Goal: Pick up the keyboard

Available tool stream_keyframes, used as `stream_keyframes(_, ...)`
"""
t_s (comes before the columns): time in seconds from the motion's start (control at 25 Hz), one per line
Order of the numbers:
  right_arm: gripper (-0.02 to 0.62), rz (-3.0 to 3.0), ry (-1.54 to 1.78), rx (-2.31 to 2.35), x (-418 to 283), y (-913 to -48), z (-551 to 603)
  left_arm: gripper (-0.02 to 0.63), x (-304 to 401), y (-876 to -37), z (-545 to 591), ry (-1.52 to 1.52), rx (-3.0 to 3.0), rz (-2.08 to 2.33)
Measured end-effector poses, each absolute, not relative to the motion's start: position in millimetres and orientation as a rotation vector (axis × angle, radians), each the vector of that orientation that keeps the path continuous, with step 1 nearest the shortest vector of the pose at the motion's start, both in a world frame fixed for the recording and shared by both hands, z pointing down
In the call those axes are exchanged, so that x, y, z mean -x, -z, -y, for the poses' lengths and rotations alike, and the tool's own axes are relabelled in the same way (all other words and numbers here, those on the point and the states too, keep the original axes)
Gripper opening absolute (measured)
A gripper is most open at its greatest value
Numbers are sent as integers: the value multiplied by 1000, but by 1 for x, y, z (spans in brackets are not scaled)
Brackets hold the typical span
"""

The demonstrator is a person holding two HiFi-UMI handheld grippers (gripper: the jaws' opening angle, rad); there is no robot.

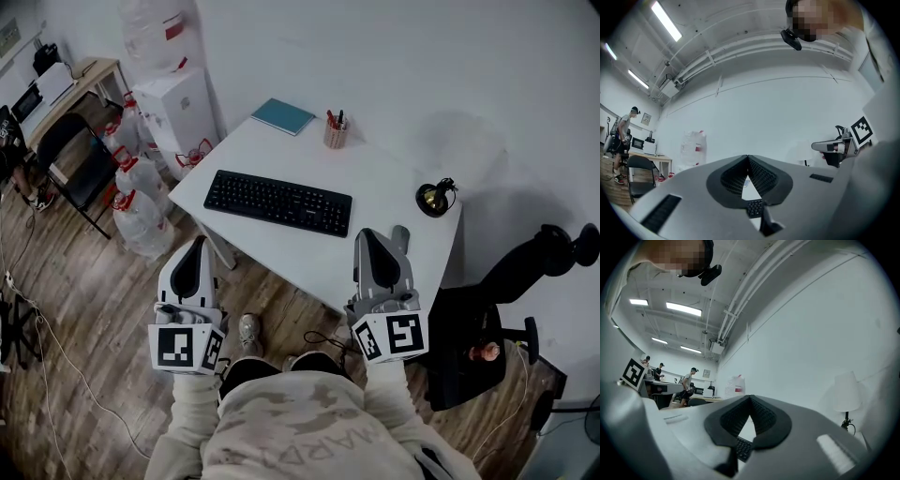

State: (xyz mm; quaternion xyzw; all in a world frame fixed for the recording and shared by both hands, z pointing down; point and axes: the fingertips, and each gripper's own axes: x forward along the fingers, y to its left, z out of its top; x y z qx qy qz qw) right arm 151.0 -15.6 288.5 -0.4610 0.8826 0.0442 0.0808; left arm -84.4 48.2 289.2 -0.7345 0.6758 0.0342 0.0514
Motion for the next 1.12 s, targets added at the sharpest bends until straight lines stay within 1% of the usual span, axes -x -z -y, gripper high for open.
stream_keyframes(0.72,11,-2550,-124,1563,-79,-291,107,6,168,-293,76,-89,2377,-1932)
stream_keyframes(1.12,11,-2501,-134,1669,-53,-295,138,6,198,-299,126,-89,2459,-1848)
